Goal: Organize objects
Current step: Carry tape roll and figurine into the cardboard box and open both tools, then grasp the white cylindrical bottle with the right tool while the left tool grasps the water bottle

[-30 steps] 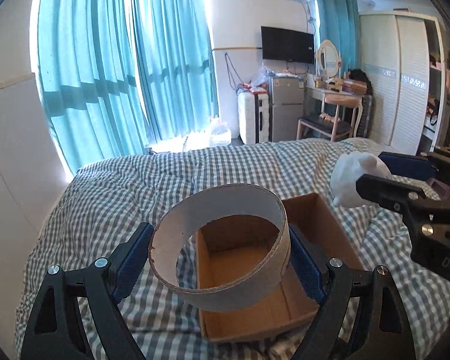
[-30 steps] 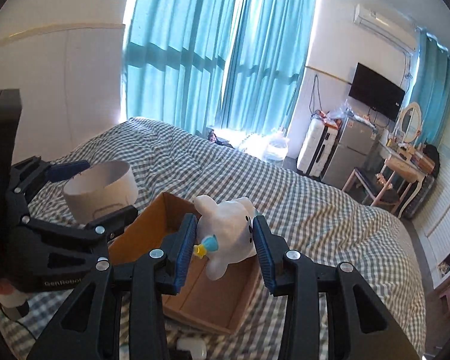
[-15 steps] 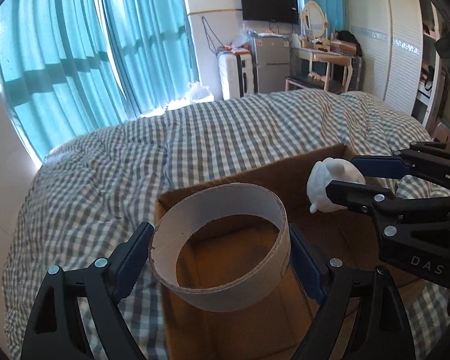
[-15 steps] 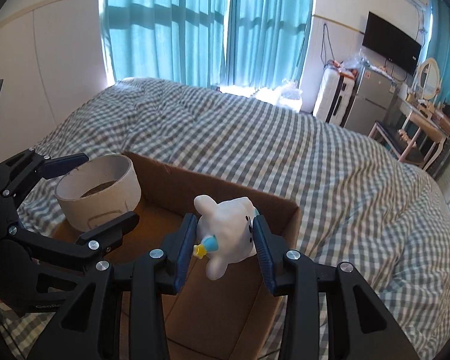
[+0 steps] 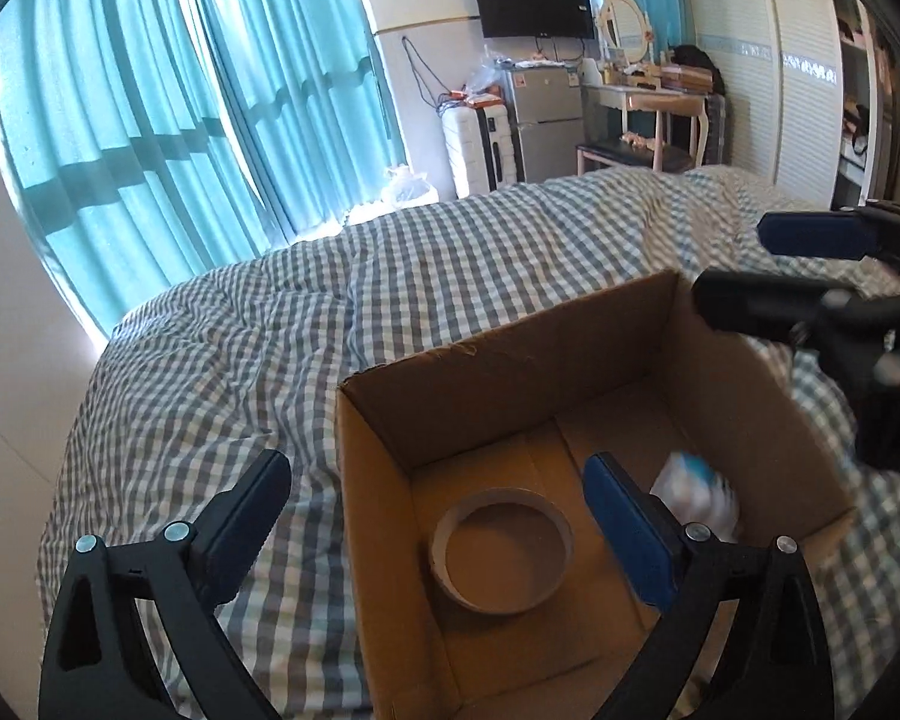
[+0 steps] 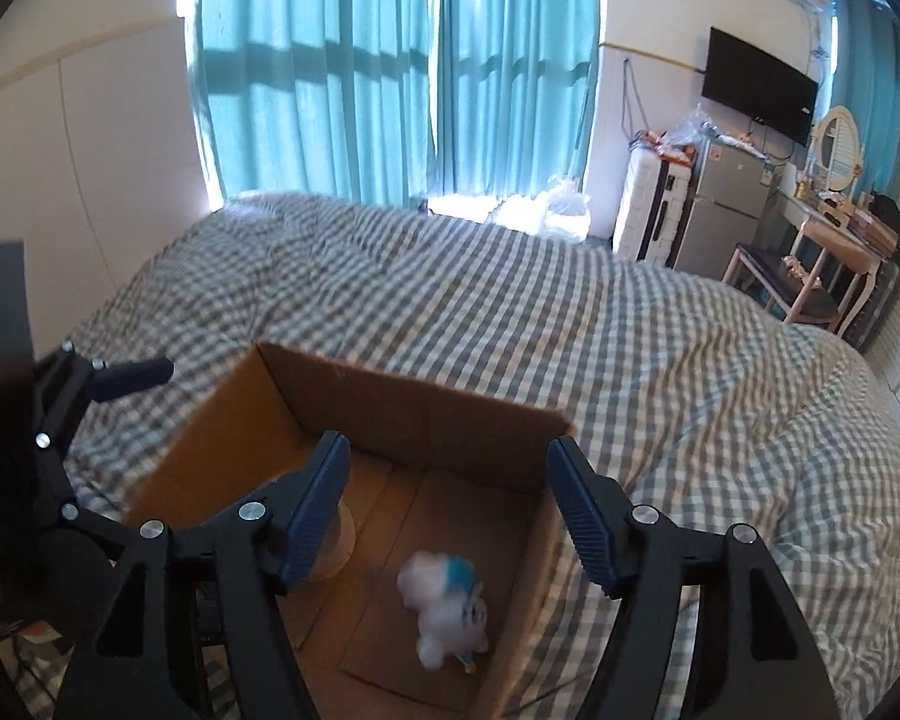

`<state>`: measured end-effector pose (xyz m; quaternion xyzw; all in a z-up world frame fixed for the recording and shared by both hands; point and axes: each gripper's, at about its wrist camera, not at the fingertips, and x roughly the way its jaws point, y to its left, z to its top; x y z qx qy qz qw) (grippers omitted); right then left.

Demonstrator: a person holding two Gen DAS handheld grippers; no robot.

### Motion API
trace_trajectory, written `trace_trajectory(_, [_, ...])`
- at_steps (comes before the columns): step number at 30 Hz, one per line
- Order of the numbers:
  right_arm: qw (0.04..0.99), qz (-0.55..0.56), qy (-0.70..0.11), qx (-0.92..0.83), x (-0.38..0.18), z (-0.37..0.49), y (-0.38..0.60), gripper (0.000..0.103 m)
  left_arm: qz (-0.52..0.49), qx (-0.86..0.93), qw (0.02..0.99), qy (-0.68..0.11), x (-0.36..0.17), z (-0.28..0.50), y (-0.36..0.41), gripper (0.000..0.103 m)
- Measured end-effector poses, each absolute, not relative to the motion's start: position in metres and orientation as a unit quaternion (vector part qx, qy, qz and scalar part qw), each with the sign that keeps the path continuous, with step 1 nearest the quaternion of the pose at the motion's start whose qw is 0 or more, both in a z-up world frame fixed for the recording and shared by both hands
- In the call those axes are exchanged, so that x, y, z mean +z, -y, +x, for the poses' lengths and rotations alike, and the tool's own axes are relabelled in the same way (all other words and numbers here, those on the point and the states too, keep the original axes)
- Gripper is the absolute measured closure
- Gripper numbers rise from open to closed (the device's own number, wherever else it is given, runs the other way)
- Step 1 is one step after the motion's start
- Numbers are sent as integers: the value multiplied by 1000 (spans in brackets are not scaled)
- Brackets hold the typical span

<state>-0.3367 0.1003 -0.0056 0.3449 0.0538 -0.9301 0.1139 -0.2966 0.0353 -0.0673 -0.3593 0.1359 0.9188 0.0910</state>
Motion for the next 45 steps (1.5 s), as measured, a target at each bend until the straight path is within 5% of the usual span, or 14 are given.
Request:
trace_trajectory(17, [67, 300, -81, -948, 93, -145, -122, 29, -329, 937, 83, -88, 25, -156, 2, 1])
trace_trajectory(29, [76, 397, -87, -910, -22, -49, -90, 27, -318, 945, 25, -76, -33, -45, 13, 1])
trace_trajectory(45, [107, 492, -45, -863, -113, -50, -69, 28, -355, 933, 26, -60, -84, -29, 19, 1])
